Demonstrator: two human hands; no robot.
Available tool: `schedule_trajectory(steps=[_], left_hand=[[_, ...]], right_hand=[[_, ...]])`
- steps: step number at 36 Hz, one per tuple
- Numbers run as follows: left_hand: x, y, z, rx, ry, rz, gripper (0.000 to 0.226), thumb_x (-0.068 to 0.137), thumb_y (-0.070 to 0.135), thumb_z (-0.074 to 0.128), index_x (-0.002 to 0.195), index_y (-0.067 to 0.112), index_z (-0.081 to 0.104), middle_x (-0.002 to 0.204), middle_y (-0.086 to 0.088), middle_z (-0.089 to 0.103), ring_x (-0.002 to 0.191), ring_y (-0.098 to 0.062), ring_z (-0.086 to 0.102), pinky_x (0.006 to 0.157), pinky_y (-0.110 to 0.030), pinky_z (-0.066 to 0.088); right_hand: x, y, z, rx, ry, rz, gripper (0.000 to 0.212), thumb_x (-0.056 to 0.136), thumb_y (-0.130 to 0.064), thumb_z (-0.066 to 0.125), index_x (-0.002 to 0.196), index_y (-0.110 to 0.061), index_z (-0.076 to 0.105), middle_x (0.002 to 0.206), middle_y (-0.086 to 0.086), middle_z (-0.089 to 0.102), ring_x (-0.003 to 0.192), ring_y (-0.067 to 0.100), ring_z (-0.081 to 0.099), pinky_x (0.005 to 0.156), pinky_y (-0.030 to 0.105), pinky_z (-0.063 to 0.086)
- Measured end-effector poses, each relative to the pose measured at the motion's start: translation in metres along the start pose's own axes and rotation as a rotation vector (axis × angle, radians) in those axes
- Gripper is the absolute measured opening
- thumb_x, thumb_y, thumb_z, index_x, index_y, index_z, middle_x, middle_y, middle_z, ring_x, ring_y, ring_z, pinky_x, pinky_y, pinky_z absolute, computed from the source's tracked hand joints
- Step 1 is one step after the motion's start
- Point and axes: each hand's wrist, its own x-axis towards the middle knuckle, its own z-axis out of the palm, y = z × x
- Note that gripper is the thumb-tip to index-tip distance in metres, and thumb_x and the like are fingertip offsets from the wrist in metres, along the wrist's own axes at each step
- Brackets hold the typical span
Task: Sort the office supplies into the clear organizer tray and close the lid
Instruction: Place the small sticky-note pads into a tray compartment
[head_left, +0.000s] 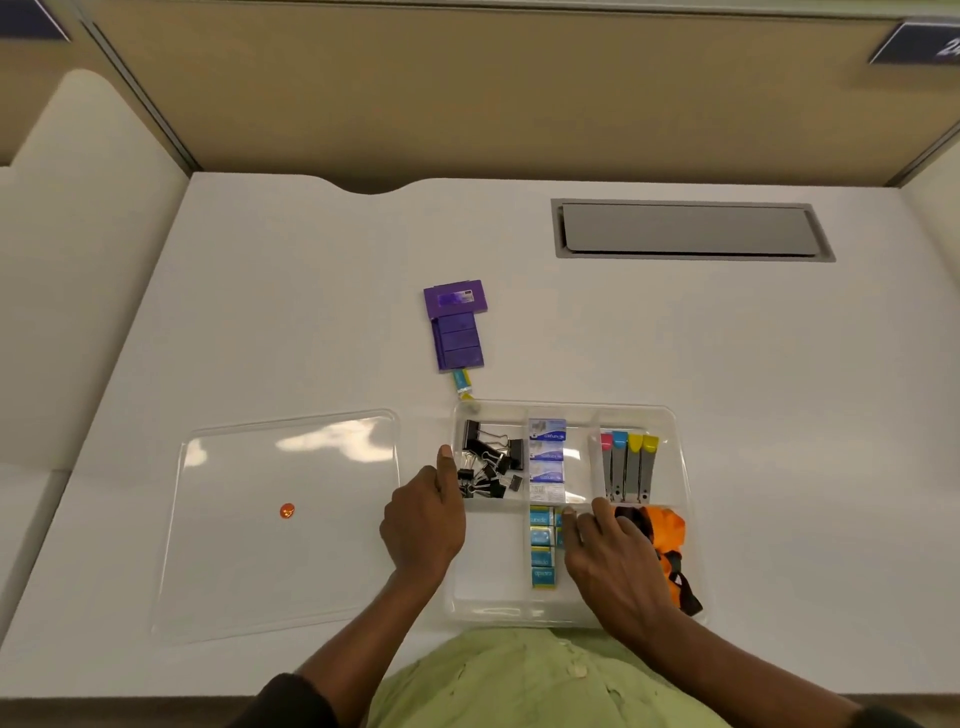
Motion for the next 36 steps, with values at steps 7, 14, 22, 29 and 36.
schedule_trajectory(steps=[7,14,22,29,36], left_hand=[[0.001,-0.003,0.003,-0.008,-0.002,-0.011,0.074,0.103,0.066,0.021,0.072,0.013,0.063,0.074,-0.008,0.071,0.076,-0.035,0.067,0.068,-0.038,0.052],[0.000,-0.002,0.004,-0.013,0.009,-0.043,0.071,0.105,0.066,0.026,0.067,0.015,0.057,0.069,-0.006,0.068,0.071,-0.034,0.064,0.067,-0.038,0.053],[-0.002,0.000,0.002,-0.012,0.007,-0.032,0.074,0.103,0.068,0.024,0.067,0.014,0.060,0.062,0.001,0.062,0.061,-0.022,0.058,0.062,-0.034,0.047],[0.000,-0.004,0.006,-0.022,0.005,-0.036,0.077,0.100,0.073,0.020,0.064,0.016,0.057,0.058,0.003,0.061,0.059,-0.019,0.061,0.062,-0.036,0.055],[0.000,-0.005,0.007,-0.061,0.009,-0.030,0.071,0.100,0.071,0.024,0.057,0.019,0.045,0.054,0.003,0.058,0.052,-0.016,0.057,0.055,-0.032,0.046]], right_hand=[[0.000,0.010,-0.014,0.132,0.058,0.035,0.060,0.047,-0.039,0.099,0.095,-0.013,0.072,0.086,0.009,0.070,0.082,0.027,0.067,0.057,0.040,0.059],[0.057,0.027,-0.080,0.381,0.450,0.038,0.009,0.087,-0.025,0.074,0.092,-0.018,0.073,0.084,-0.002,0.069,0.077,0.017,0.061,0.054,0.032,0.052],[0.200,0.018,-0.097,0.700,0.221,0.099,0.024,0.081,-0.041,0.077,0.090,-0.021,0.068,0.083,-0.004,0.069,0.078,0.016,0.065,0.068,0.032,0.052],[0.258,-0.001,-0.079,0.567,-0.128,0.135,0.052,0.066,-0.051,0.085,0.091,-0.011,0.062,0.087,0.003,0.068,0.082,0.023,0.066,0.076,0.036,0.057],[0.261,0.008,-0.066,0.597,-0.130,0.181,0.024,0.071,-0.021,0.082,0.089,-0.012,0.068,0.088,0.002,0.070,0.082,0.020,0.068,0.073,0.031,0.057]])
